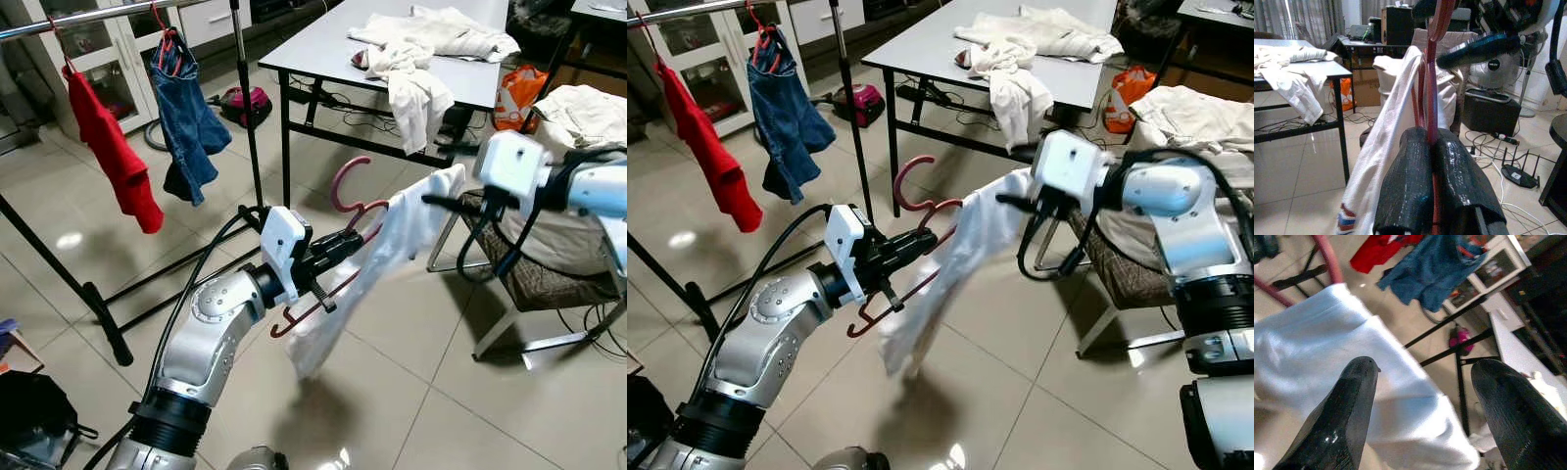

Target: Hang hanger

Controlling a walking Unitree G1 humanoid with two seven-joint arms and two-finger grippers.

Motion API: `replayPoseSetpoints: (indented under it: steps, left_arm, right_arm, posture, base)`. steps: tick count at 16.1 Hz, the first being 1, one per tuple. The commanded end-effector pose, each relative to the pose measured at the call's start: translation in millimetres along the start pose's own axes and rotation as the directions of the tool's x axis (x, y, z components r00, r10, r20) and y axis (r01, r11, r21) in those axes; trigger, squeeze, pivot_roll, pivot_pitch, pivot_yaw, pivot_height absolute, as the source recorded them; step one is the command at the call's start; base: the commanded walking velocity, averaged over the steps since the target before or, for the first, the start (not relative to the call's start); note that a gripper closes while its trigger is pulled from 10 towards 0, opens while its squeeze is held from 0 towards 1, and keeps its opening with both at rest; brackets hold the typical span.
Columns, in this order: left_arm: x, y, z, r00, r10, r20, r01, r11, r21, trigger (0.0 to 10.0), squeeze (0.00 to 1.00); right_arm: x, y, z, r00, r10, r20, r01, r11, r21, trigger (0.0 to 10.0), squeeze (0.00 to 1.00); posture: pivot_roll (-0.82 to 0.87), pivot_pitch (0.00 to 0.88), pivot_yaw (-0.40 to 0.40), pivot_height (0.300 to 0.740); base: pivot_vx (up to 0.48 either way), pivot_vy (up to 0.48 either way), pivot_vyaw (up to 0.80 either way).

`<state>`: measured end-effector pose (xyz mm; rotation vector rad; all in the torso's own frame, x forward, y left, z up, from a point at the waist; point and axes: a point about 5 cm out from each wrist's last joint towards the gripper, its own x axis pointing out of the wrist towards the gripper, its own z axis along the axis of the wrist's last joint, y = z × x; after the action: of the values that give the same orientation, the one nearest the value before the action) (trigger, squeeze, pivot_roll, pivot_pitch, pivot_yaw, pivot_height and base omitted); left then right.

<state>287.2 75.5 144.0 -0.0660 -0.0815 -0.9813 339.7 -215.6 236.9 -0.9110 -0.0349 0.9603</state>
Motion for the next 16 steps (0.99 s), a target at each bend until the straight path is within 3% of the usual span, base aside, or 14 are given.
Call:
replayPoseSetpoints:
  steps: [1,7,13,15,16]
  left_arm:
    - [4.7,-1.2,13.2,0.998,-0.032,0.046,0.031,0.999,0.031,10.0,0.00]
    - [6.0,-4.3,18.9,0.995,-0.074,0.061,0.072,0.997,0.035,10.0,0.00]
    - [4.8,-12.1,16.6,0.991,-0.130,0.044,0.129,0.991,0.029,10.0,0.00]
    - [4.7,-12.0,16.5,0.991,-0.129,0.044,0.128,0.991,0.029,10.0,0.00]
    - [4.5,-11.9,16.4,0.991,-0.128,0.044,0.127,0.991,0.028,10.0,0.00]
  right_arm:
    - [-0.8,-1.8,0.9,1.000,0.021,-0.007,-0.021,0.999,-0.024,10.0,0.00]
    - [6.1,5.5,-5.8,0.995,0.098,-0.014,-0.098,0.994,-0.050,10.0,0.00]
    - [18.8,4.9,-12.8,1.000,0.030,-0.001,-0.030,0.999,-0.031,10.0,0.00]
    - [18.1,5.9,-17.1,0.999,0.038,-0.013,-0.038,0.999,-0.009,0.0,0.00]
    - [17.6,6.0,-18.5,0.999,0.032,-0.011,-0.032,0.999,0.014,0.0,0.00]
  posture:
    - [-0.08,0.000,0.028,0.740]
    - [-0.08,0.000,0.032,0.740]
    - [-0.08,0.000,0.029,0.740]
    - [-0.08,0.000,0.029,0.740]
    - [-0.08,0.000,0.028,0.740]
  base:
    - [0.000,0.000,0.00]
    - [0.000,0.000,0.00]
    - [0.000,0.000,0.00]
    - [0.000,0.000,0.00]
    - [0.000,0.000,0.00]
